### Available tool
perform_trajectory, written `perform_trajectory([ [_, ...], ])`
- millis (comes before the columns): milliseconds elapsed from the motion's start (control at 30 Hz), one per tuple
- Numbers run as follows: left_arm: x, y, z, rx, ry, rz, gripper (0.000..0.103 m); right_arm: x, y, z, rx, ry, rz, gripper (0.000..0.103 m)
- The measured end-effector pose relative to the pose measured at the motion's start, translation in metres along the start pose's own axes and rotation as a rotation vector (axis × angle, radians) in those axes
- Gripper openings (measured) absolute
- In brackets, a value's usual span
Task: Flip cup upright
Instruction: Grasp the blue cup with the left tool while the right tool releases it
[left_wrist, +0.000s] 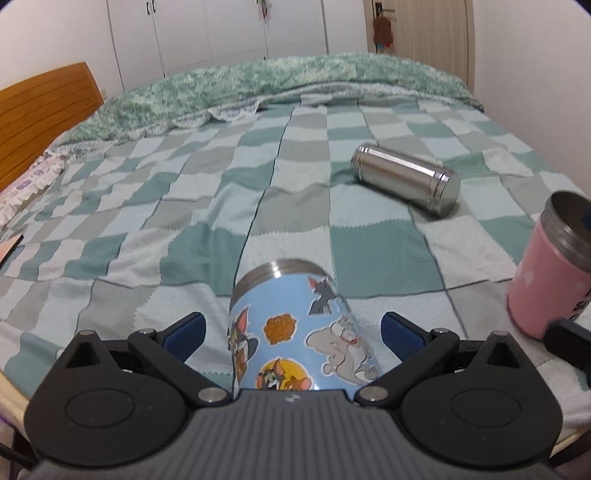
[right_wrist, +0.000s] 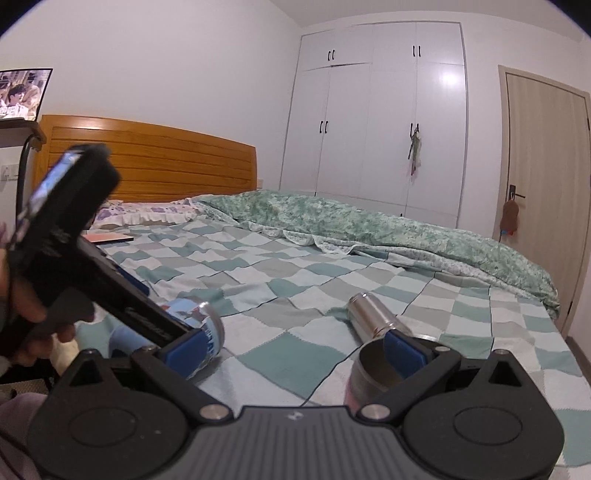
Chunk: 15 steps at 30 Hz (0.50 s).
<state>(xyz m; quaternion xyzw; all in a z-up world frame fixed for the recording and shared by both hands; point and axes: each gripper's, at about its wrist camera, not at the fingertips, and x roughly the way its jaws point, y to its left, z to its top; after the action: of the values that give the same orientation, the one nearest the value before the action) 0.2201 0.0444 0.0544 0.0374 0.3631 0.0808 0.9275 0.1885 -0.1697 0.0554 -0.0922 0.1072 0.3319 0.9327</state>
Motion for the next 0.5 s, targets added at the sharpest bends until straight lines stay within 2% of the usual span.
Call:
perform_trajectory([
  [167, 0.017, 0.003, -0.010, -0.017, 0.070, -0.025, 0.103, -0.011, 0.013, -0.010, -0.002, -0.004, -0.033, 0.101],
  [233, 0.022, 0.004, -0.014, -0.032, 0.081, -0.063, 0.095, -0.018, 0.018, -0.013, 0.002, -0.018, -0.052, 0.101],
  [500, 0.004, 0.015, -0.026, -0.020, 0.016, -0.127, 0.089, -0.027, 0.032, -0.010, -0.013, -0.035, -0.081, 0.102],
])
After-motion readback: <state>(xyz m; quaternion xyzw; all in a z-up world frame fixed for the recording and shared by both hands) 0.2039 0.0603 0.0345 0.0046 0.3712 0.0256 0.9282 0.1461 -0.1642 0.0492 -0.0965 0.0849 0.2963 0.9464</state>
